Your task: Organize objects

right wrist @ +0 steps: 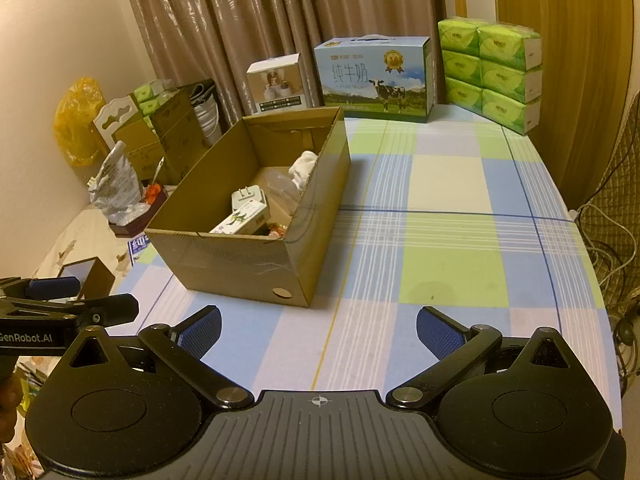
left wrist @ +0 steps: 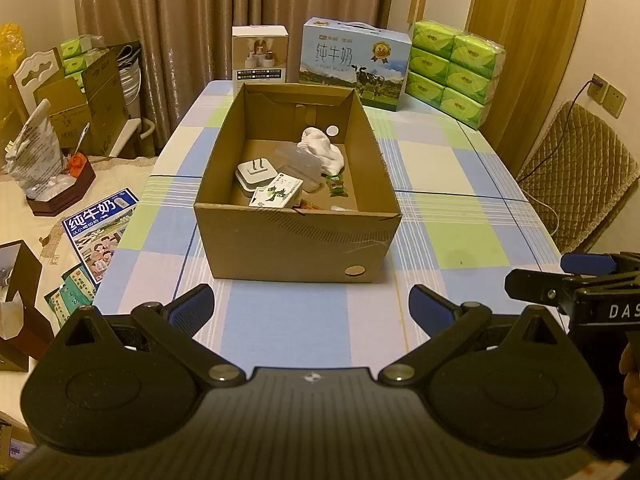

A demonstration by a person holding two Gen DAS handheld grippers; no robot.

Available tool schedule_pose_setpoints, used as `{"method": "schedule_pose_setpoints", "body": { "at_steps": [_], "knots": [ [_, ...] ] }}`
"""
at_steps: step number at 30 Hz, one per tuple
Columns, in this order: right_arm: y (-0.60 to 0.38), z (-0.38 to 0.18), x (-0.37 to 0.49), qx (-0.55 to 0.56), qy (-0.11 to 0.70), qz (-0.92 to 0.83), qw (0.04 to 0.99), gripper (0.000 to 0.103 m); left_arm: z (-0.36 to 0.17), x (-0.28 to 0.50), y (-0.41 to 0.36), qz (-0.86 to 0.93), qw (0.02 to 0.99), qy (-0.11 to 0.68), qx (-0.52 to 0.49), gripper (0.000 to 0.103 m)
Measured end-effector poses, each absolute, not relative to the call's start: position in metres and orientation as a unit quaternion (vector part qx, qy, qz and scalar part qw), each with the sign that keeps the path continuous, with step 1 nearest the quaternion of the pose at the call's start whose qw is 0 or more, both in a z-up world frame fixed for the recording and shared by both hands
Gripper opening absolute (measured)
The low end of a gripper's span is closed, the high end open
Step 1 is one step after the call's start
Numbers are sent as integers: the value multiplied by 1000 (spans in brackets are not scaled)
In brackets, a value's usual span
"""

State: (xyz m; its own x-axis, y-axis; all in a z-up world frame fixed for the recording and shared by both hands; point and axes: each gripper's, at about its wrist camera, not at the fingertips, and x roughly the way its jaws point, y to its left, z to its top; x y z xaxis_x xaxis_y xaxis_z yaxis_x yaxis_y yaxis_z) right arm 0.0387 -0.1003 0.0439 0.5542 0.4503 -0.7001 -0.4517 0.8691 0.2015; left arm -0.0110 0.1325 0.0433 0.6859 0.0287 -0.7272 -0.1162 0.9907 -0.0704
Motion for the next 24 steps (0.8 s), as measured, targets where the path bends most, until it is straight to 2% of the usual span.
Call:
{"method": "schedule_pose_setpoints", "body": {
  "at_steps": [24],
  "knots": [
    [-102,43,39,1,397,253,882,101,48,-12,128,35,921,383,-61,102]
  ]
}}
